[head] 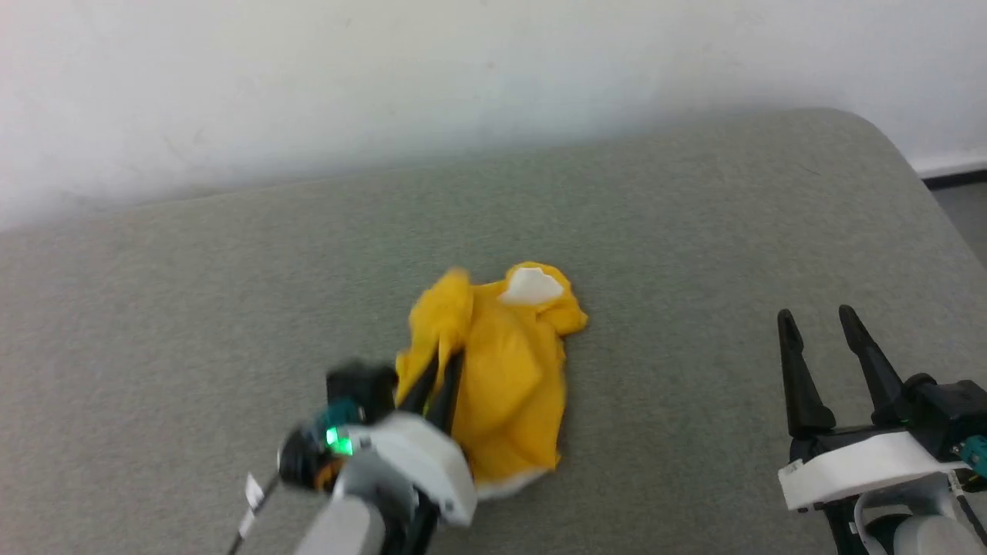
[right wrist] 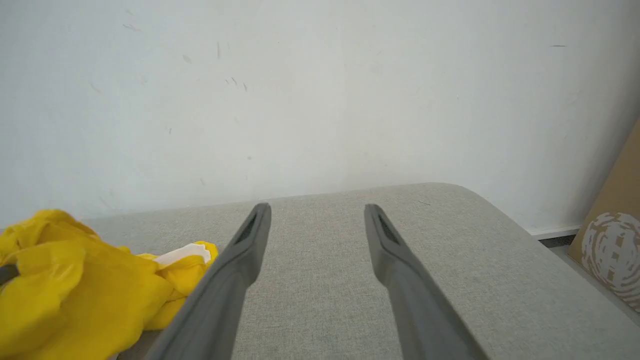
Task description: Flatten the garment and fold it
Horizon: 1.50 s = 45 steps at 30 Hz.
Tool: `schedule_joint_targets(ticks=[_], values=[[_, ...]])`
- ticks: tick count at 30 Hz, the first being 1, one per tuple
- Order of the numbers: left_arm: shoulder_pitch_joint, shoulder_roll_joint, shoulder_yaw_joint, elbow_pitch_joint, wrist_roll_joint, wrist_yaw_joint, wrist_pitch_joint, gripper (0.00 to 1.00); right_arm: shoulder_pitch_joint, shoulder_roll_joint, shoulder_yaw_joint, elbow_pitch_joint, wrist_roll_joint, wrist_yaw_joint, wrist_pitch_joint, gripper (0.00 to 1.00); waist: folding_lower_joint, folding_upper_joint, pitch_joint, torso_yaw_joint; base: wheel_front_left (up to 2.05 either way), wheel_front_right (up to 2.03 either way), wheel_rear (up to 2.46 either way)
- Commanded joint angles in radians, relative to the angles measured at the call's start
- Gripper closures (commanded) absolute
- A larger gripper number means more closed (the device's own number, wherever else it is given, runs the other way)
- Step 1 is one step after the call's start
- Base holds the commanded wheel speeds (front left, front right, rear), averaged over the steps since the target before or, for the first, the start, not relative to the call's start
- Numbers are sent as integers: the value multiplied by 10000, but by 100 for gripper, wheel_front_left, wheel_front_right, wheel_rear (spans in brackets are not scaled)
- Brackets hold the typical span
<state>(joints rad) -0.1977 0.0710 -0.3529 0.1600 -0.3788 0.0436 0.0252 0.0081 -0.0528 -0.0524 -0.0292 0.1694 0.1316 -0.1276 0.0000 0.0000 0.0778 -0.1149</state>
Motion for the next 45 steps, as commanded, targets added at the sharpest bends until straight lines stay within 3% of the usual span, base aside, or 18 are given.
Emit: schedule_joint_targets(ticks=[1, 3, 4, 5, 9, 14, 20, 30, 37, 42, 45], values=[[254, -9, -60, 298, -37, 59, -174, 100, 66, 25, 19, 21, 77, -9, -84, 0, 0, 0, 241, -461, 0, 0, 0], [620, -39, -259, 931, -53, 21, -394, 58, 86, 25, 56, 39, 82, -9, -92, 0, 0, 0, 305, -492, 0, 0, 0], [739, -57, -352, 1200, -68, -8, -526, 17, 86, 25, 94, 58, 79, -9, -93, 0, 0, 0, 311, -496, 0, 0, 0], [819, -75, -419, 1407, -98, -30, -685, 0, 86, 25, 138, 80, 69, -9, -87, 0, 0, 0, 308, -495, 0, 0, 0], [785, -141, -588, 1561, -151, -105, -1828, 0, 86, 25, 193, 96, 15, -9, -72, 0, 0, 0, 246, -353, 0, 0, 0], [596, -178, -432, 684, -46, -47, -2798, 0, 175, 25, 231, 32, -58, -9, 7, 0, 0, 0, 52, -109, 0, 0, 0], [899, -118, 465, -493, 278, 269, -2865, 0, 391, 26, 234, -133, -176, -9, 198, 0, 0, 0, -281, 144, 0, 0, 0], [2116, 645, 2126, -1094, 849, 796, -2868, 0, 765, 26, 326, -401, -296, -9, 572, 0, 0, 0, -691, 366, 0, 0, 0], [2624, 633, 2404, -1414, 995, 877, -2869, 0, 684, 19, 379, -350, -330, -9, 843, 0, 0, 0, -694, 700, 0, 0, 0], [2453, 439, 2344, -1496, 1063, 825, -2869, 0, -370, -545, 1128, 500, 35, -9, 1363, 0, 0, 0, -470, 1003, 0, 0, 0], [2308, 299, 2253, -1457, 1087, 747, -2869, 0, -1185, -1076, 2198, 1194, 596, -9, 2054, 0, 0, 0, -368, 1268, 0, 0, 0]])
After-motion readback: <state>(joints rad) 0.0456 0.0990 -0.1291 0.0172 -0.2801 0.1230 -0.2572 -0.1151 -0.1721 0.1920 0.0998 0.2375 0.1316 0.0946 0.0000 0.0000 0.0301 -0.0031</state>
